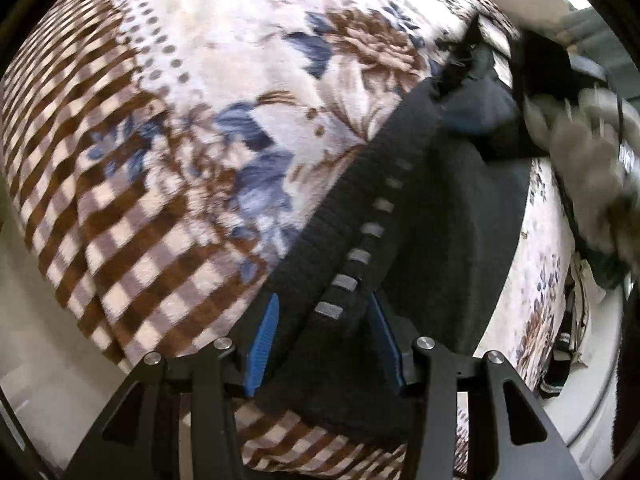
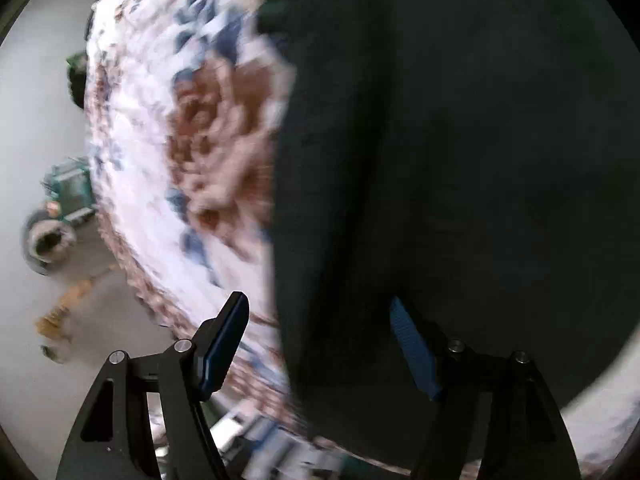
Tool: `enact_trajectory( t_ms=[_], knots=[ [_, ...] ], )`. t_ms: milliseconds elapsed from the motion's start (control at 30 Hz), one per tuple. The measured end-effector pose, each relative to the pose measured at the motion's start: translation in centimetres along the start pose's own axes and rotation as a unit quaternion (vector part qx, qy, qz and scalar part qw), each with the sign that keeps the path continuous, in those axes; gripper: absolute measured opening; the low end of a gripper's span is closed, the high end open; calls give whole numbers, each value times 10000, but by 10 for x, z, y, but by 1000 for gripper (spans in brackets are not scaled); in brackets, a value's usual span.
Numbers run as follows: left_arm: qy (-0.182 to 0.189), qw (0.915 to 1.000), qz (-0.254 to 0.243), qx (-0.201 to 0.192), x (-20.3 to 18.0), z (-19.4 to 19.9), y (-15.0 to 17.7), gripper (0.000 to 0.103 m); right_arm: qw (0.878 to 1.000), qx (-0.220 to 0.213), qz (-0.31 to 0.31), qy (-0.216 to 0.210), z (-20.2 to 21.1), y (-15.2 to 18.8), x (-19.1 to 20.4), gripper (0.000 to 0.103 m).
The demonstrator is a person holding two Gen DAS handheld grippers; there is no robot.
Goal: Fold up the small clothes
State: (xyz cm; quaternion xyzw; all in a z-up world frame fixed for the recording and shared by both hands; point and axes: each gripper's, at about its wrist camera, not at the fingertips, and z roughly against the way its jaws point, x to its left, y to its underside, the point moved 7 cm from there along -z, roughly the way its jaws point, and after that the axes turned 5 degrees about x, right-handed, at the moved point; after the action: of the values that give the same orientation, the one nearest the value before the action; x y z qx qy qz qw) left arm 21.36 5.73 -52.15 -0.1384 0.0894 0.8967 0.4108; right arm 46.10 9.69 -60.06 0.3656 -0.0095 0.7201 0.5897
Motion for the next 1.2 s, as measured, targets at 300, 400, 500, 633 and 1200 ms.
enact_trajectory(
  t_ms=[300,400,500,633,1200],
  knots=[
    [-943,9943,-484,146,14,-29,-5,47,9950,-323,882,-330,40,10,54,76],
    [-976,9946,-316,156,38,-28,-12,47,9944,-622,846,141,74,16,19,76],
    [-847,9962,192,51,63,-15,-17,45,9940,-780,542,541,97,23,-29,76],
    [-989,9951,39,50,66,-1,-13,45,9936,-822,141,760,109,46,-88,76],
    [-1538,9485,-2748,-325,-115,-83,-136,45,9796,-1307,-1453,459,68,89,-214,76]
  ],
)
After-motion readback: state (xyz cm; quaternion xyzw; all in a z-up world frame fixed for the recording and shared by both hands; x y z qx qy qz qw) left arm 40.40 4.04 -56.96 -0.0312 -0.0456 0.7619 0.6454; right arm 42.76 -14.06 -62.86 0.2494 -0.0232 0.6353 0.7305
